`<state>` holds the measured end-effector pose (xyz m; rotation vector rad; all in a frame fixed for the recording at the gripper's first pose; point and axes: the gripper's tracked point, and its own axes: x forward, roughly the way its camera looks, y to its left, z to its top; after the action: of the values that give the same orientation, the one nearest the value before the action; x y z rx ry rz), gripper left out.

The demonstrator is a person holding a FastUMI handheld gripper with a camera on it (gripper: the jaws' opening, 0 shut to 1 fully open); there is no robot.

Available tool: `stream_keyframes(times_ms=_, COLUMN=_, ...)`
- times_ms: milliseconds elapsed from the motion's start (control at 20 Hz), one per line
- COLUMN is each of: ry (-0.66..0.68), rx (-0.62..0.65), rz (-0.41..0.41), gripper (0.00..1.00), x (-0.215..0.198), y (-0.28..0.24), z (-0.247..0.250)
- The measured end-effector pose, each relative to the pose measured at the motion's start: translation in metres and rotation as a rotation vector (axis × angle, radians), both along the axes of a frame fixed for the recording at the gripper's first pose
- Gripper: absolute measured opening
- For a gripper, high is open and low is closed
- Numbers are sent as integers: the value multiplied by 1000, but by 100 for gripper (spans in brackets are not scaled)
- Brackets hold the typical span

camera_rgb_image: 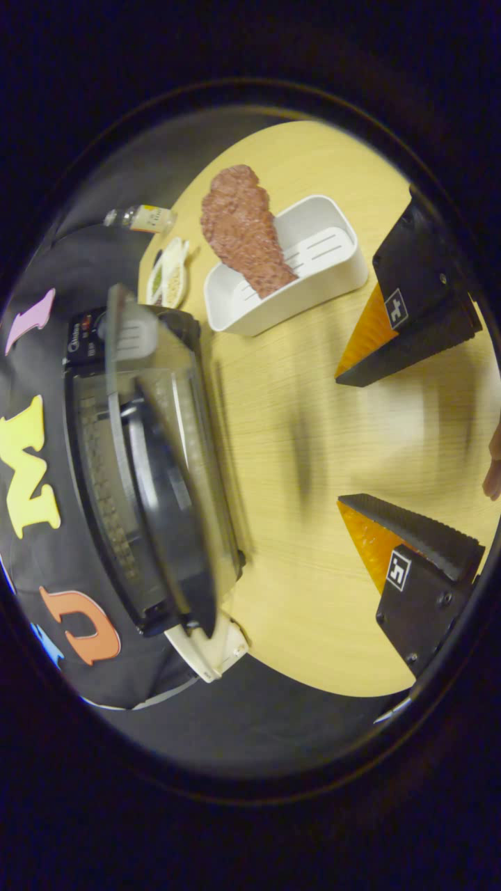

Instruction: Open the toaster oven, put the food inside, and close the toaster oven door.

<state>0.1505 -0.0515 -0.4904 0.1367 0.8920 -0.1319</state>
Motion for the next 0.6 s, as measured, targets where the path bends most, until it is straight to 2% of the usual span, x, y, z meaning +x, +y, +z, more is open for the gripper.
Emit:
stream_keyframes(times_ms=100, ry=-25, rx=-49, rz=0, gripper=99, x=6, y=-16, z=4)
stream_keyframes(times_ms=400, ry=7, rx=-31, rz=7, gripper=99, x=3, y=-15, z=-2)
stream_keyframes(times_ms=600, ry=-56, rx=-70, rz=8, gripper=99, x=22, y=-26, z=5)
